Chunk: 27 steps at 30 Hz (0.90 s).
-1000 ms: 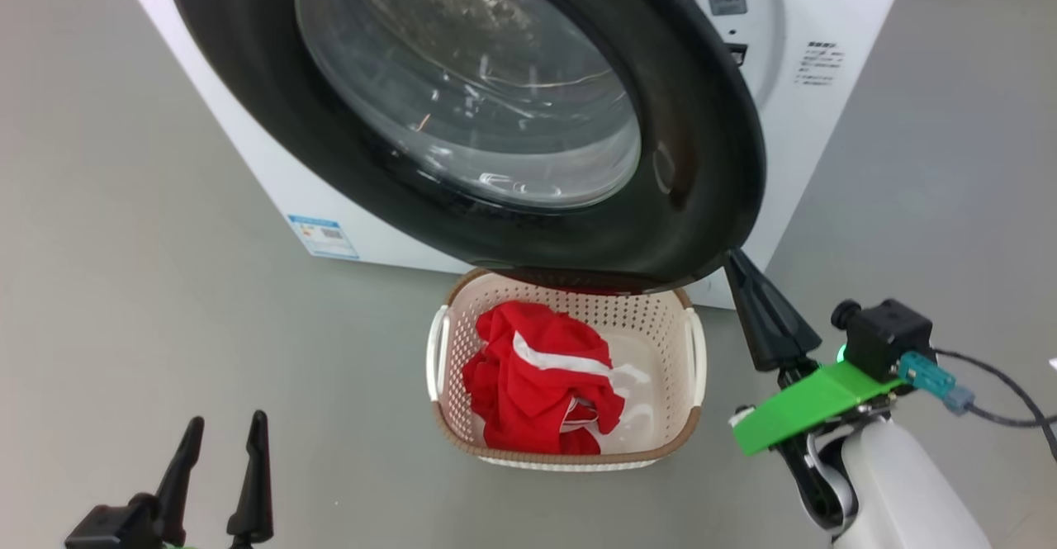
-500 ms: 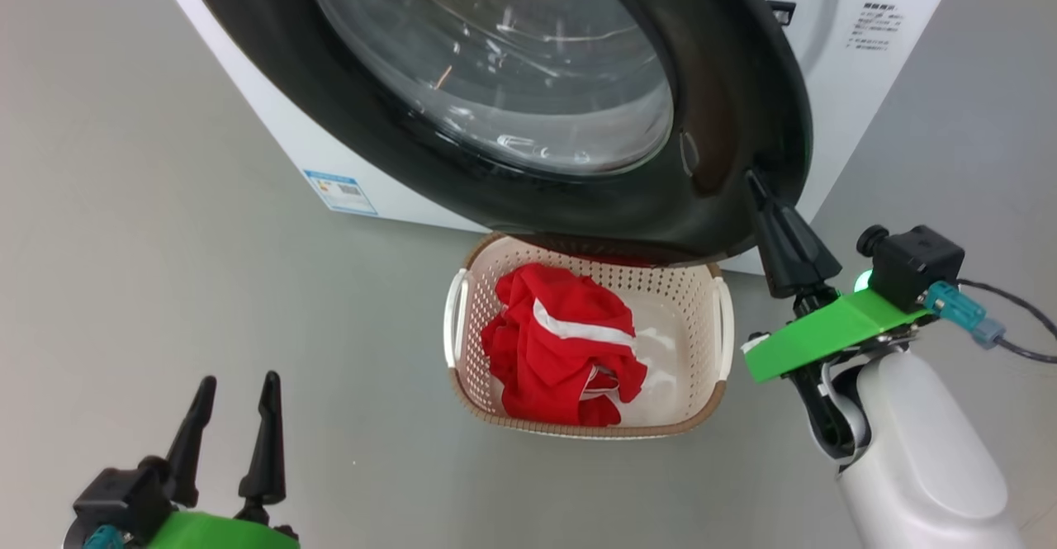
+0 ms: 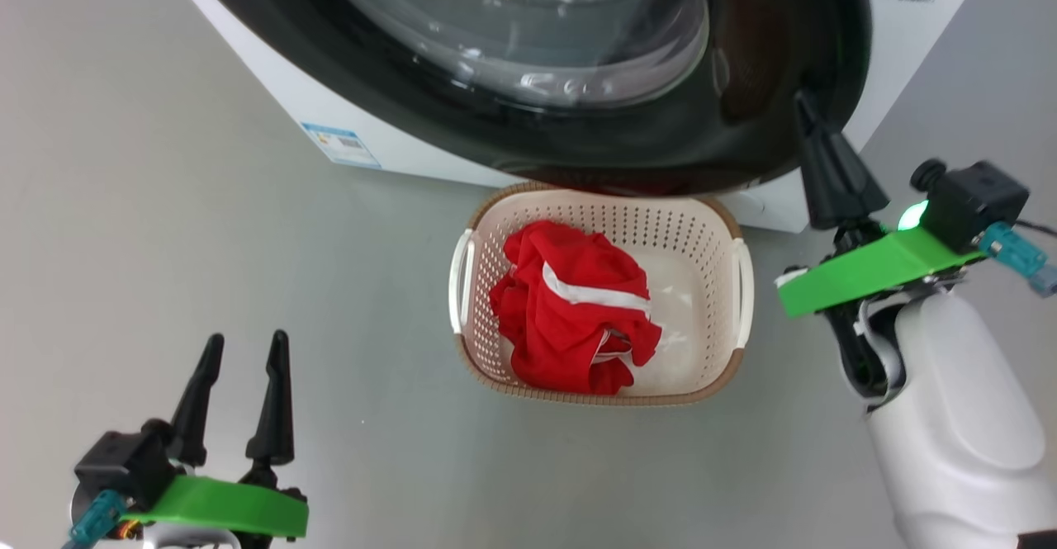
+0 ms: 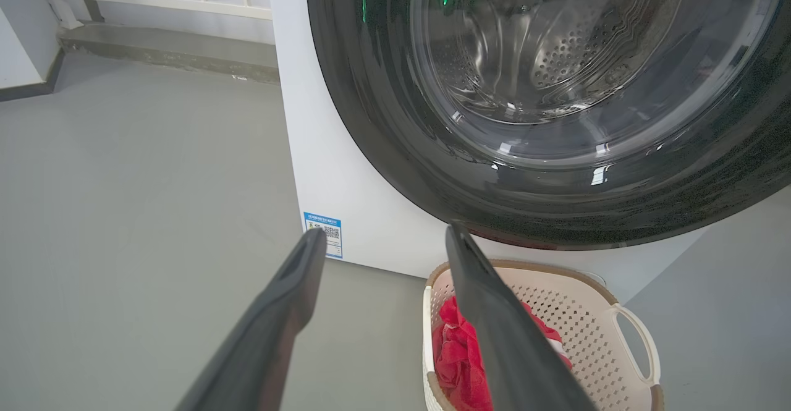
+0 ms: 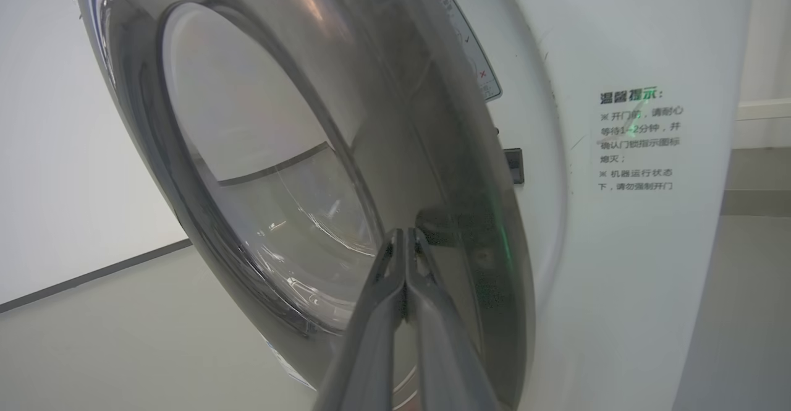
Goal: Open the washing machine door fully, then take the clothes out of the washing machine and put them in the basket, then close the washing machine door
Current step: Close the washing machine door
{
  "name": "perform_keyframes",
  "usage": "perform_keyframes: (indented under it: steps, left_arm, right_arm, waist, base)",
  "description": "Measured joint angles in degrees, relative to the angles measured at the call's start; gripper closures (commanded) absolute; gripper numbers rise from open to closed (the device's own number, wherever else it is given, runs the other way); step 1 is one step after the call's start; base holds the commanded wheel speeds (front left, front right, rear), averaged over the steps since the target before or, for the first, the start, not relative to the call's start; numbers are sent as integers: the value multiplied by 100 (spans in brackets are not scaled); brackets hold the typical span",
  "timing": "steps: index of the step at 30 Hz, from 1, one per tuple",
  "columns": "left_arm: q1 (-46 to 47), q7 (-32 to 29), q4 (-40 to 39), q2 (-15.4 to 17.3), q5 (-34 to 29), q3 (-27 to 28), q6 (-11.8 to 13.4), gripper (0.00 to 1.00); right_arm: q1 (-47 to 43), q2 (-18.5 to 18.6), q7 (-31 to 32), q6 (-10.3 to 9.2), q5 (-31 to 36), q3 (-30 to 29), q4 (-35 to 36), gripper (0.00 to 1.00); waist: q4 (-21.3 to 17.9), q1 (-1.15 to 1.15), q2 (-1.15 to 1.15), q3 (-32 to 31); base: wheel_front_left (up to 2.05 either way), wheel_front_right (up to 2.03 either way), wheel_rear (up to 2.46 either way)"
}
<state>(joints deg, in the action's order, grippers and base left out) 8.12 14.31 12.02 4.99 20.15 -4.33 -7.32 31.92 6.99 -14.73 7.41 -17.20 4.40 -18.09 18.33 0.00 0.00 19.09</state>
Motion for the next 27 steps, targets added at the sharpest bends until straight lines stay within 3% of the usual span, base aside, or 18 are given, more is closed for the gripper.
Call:
perform_keyframes:
  steps: [17,27]
  left_arm:
    - [355,15,-57,-58,80,-123,0,0]
    - [459,15,-113,-58,107,-131,0,0]
  right_arm:
    - [814,137,0,0,146,-307,46,100]
    - [962,-31,-1,52,259,-533,159,100]
  waist:
    - [101,0,0,570]
    - [105,0,0,742]
  base:
    - [0,0,0]
    - [0,0,0]
